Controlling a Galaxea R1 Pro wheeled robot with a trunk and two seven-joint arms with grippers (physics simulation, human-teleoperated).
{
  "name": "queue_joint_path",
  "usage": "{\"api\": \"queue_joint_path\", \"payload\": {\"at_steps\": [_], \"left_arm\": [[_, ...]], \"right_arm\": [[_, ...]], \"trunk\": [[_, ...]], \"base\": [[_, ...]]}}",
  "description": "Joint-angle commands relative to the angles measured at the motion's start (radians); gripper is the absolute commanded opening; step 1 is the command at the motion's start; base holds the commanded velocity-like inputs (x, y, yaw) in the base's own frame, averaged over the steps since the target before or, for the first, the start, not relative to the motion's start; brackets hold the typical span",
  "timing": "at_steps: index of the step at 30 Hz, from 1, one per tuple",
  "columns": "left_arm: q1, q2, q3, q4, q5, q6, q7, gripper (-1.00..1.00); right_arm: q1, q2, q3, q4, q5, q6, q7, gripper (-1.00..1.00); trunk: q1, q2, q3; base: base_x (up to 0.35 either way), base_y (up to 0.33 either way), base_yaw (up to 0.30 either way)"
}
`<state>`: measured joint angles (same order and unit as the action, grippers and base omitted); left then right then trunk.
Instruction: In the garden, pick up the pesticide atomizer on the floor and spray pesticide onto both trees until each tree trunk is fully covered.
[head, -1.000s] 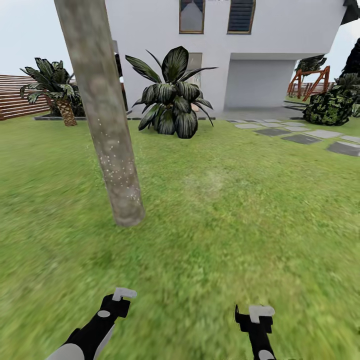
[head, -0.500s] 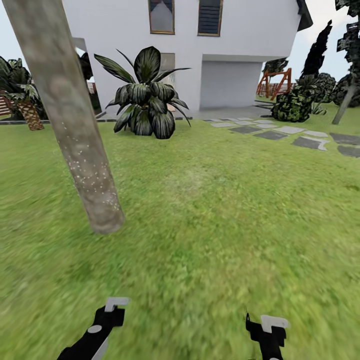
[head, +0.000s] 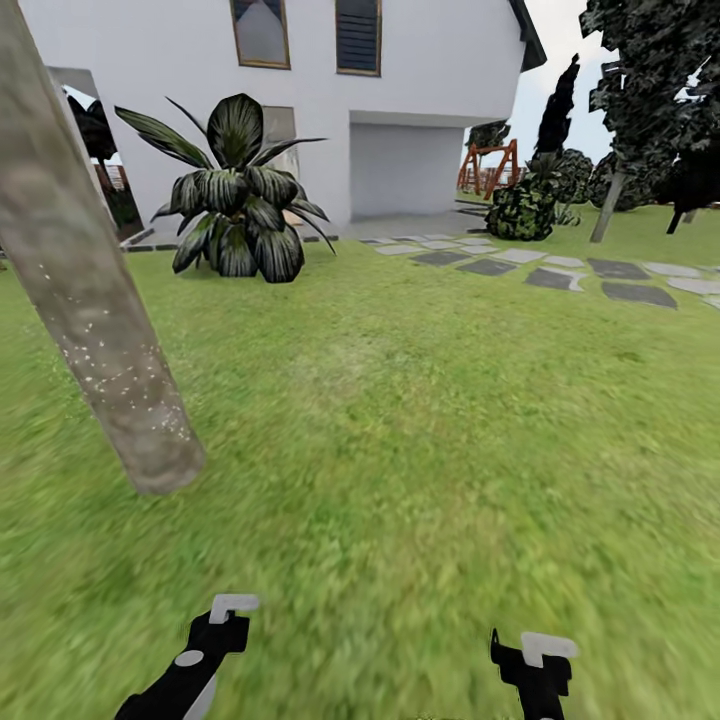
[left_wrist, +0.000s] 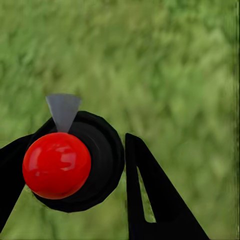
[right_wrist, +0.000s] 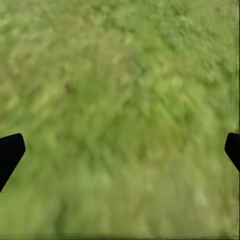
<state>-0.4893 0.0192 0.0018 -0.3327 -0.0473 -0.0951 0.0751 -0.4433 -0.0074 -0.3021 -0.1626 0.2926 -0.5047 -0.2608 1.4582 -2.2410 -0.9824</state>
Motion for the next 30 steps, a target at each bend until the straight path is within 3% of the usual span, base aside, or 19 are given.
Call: {"api": "queue_joint_path", "payload": {"at_steps": [1,9,30], "left_arm": [[0.0,0.0,0.0,0.0,0.0,0.0,0.0,-1.0],[0.003,0.002,-0.002,0.001,-0.002,-0.003,-0.003,-1.0],[0.003,0.001,-0.005,0.0,-0.003,-0.002,-0.002,-1.0]], "right_arm": [[0.0,0.0,0.0,0.0,0.0,0.0,0.0,1.0],[0.0,0.001,0.0,0.0,0.0,0.0,0.0,1.0],[0.0,0.001,0.001,0.002,0.0,0.0,0.0,1.0]], "trunk": [[0.0,0.0,0.001],[0.0,0.0,0.005],[0.0,0.0,0.006]], "base": [[0.0,0.0,-0.3],[-0.01,-0.041,-0.3],[-0.003,-0.268,-0.3]]}}
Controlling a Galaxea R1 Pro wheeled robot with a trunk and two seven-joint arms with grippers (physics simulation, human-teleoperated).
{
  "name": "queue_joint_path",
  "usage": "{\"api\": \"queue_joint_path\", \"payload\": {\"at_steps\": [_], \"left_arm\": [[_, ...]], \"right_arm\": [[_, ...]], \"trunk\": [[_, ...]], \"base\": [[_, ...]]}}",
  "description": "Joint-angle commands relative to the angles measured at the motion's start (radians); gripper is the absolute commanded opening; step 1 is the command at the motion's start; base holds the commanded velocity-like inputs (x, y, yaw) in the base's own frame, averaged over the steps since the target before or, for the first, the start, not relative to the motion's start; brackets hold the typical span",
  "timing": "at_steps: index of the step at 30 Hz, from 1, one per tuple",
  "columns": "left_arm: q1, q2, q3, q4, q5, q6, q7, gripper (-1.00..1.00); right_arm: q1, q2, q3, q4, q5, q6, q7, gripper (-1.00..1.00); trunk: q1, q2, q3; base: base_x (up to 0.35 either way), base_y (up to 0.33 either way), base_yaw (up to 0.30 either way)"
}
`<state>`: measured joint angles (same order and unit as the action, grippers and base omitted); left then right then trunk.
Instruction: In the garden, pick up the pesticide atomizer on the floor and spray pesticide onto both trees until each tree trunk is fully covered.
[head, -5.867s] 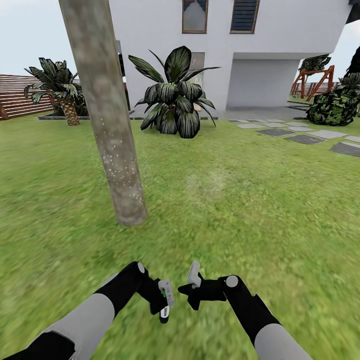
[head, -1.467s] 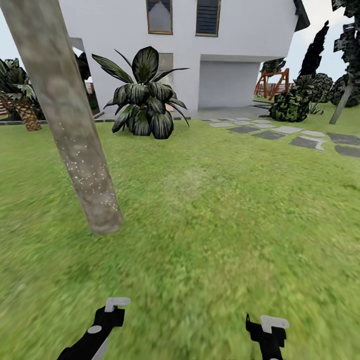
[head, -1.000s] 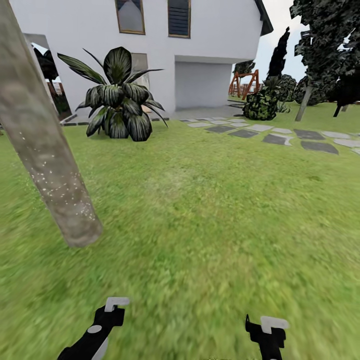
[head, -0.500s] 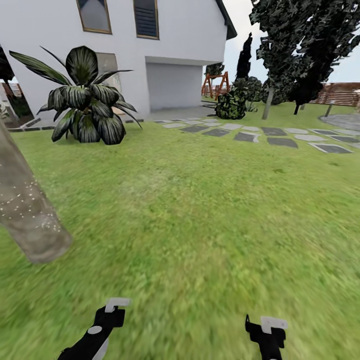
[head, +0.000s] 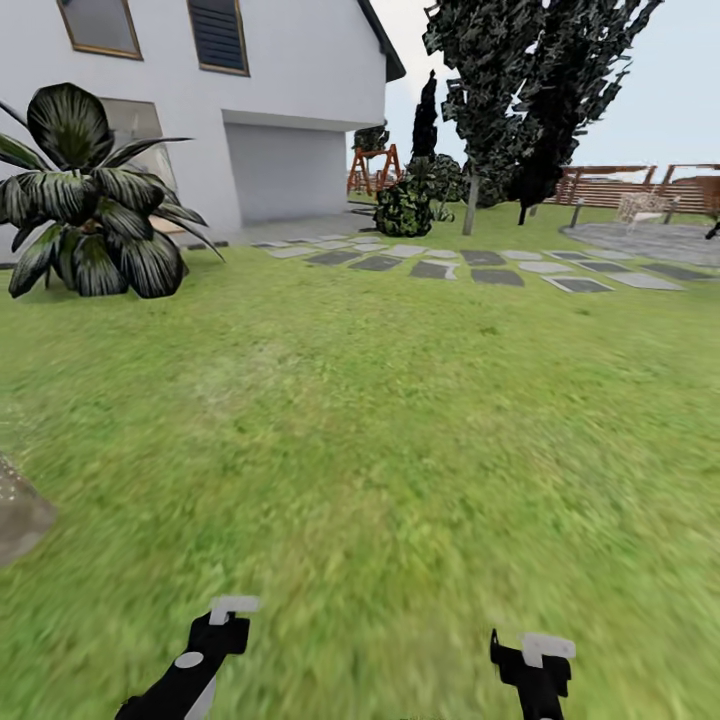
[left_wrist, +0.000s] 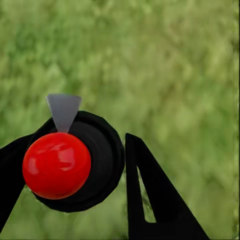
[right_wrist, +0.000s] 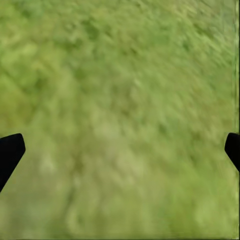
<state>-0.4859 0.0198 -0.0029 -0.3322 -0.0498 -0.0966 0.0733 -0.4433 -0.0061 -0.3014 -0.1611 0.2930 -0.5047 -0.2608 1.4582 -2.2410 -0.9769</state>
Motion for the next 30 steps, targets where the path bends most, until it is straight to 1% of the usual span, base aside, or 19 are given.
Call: {"api": "queue_joint_path", "payload": {"at_steps": [1,30], "left_arm": [[0.0,0.0,0.0,0.0,0.0,0.0,0.0,-1.0],[0.0,0.0,-0.001,0.002,-0.001,0.0,-0.001,-1.0]], "right_arm": [[0.0,0.0,0.0,0.0,0.0,0.0,0.0,1.0],[0.0,0.001,0.0,0.0,0.0,0.0,0.0,1.0]], "trunk": [[0.0,0.0,0.0],[0.0,0.0,0.0]], "base": [[0.0,-0.27,-0.3],[0.0,-0.27,-0.3]]}}
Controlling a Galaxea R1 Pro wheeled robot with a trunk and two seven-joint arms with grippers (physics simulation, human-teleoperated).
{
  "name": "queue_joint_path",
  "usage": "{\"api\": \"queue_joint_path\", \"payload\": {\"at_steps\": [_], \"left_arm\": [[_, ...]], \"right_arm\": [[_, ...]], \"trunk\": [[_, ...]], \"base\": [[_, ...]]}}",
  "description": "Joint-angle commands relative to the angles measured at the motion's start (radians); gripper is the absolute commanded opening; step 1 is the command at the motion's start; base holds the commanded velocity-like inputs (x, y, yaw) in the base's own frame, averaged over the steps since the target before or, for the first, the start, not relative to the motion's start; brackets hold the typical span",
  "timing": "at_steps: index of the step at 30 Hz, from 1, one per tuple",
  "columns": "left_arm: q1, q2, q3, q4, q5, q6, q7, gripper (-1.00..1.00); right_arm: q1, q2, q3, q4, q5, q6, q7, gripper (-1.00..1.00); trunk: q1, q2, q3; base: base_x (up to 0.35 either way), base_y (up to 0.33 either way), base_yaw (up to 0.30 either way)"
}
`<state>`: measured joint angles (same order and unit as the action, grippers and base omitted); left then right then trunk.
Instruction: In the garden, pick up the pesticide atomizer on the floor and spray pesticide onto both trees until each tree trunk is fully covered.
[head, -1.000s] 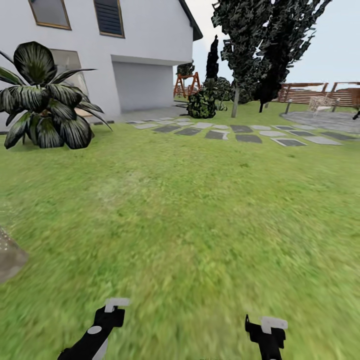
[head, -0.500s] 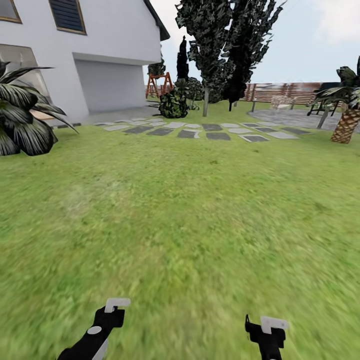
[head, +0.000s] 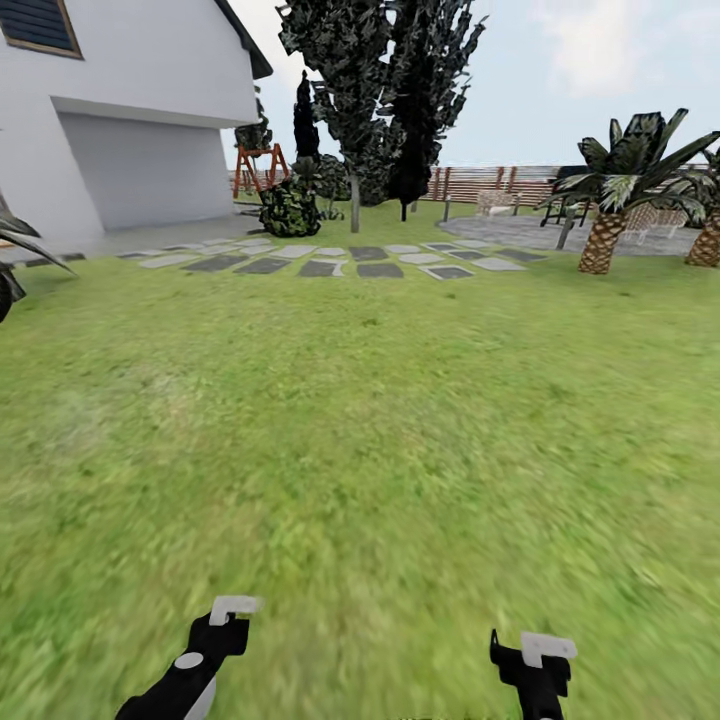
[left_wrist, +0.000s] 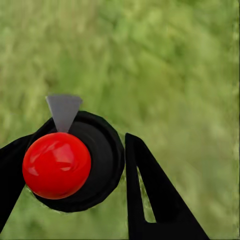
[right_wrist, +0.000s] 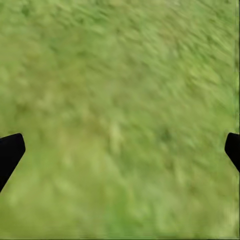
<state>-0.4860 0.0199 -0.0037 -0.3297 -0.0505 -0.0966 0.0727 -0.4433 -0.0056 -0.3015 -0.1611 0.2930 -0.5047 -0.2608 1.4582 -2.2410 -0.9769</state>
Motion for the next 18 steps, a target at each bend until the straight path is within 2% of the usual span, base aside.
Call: {"api": "queue_joint_path", "payload": {"at_steps": [1,18], "left_arm": [[0.0,0.0,0.0,0.0,0.0,0.0,0.0,-1.0],[0.0,0.0,-0.001,-0.002,0.0,0.0,-0.001,-1.0]], "right_arm": [[0.0,0.0,0.0,0.0,0.0,0.0,0.0,1.0],[0.0,0.001,0.0,0.0,0.0,0.0,0.0,1.0]], "trunk": [[0.0,0.0,0.0],[0.0,0.0,0.0]], "base": [[0.0,-0.27,-0.3],[0.0,-0.27,-0.3]]}}
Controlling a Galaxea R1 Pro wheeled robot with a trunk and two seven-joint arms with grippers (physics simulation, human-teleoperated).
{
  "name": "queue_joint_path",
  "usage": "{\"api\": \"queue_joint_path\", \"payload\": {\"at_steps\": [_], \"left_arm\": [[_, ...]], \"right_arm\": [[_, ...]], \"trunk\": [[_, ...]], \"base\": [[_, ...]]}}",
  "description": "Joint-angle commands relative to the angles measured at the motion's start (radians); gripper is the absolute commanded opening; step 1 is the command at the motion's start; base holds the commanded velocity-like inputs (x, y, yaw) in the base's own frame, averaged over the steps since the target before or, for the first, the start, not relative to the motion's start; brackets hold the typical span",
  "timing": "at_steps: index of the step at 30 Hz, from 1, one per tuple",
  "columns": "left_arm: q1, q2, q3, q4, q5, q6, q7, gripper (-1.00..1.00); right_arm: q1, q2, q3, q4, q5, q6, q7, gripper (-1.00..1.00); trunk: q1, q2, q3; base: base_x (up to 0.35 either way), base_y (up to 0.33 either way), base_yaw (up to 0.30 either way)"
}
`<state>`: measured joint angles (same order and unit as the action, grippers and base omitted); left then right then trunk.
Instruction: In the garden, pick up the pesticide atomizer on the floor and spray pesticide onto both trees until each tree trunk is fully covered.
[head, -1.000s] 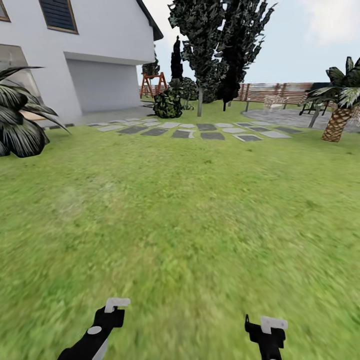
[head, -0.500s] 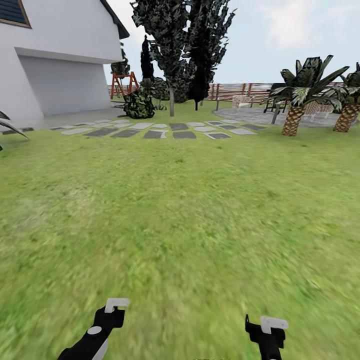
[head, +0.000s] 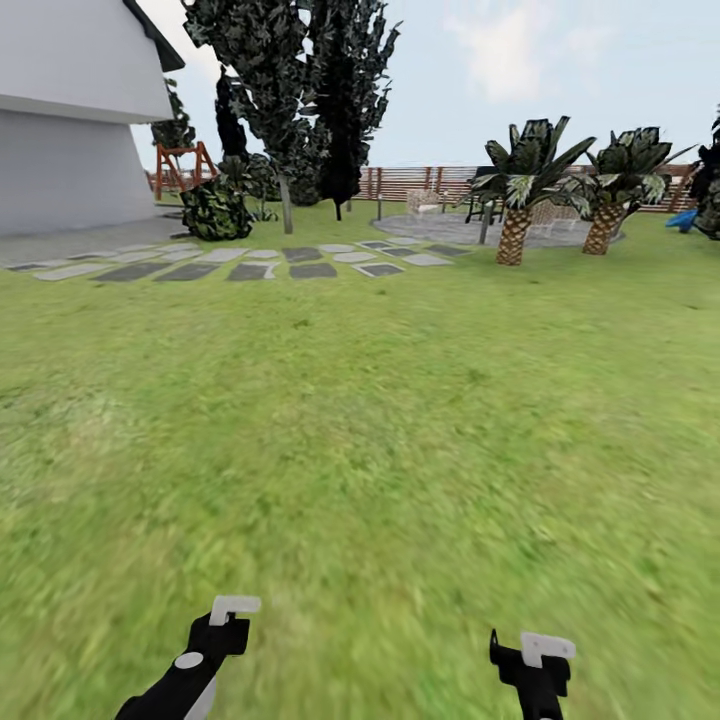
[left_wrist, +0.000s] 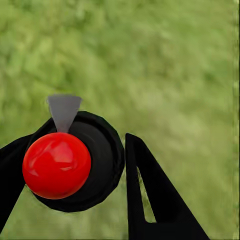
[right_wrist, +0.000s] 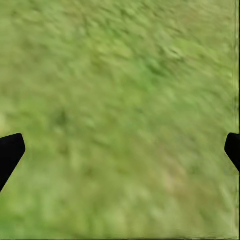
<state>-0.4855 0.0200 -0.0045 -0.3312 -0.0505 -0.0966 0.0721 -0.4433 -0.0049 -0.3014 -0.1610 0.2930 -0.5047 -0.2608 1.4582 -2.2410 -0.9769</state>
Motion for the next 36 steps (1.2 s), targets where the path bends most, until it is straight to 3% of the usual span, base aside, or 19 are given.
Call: {"api": "queue_joint_path", "payload": {"at_steps": [1,36], "left_arm": [[0.0,0.0,0.0,0.0,0.0,0.0,0.0,-1.0],[0.0,0.0,0.0,0.001,0.0,0.0,0.0,-1.0]], "right_arm": [[0.0,0.0,0.0,0.0,0.0,0.0,0.0,1.0],[0.0,-0.001,0.0,0.0,0.0,0.0,0.002,1.0]], "trunk": [[0.0,0.0,0.0],[0.0,0.0,-0.019]], "base": [[0.0,-0.27,-0.3],[0.0,-0.27,-0.295]]}}
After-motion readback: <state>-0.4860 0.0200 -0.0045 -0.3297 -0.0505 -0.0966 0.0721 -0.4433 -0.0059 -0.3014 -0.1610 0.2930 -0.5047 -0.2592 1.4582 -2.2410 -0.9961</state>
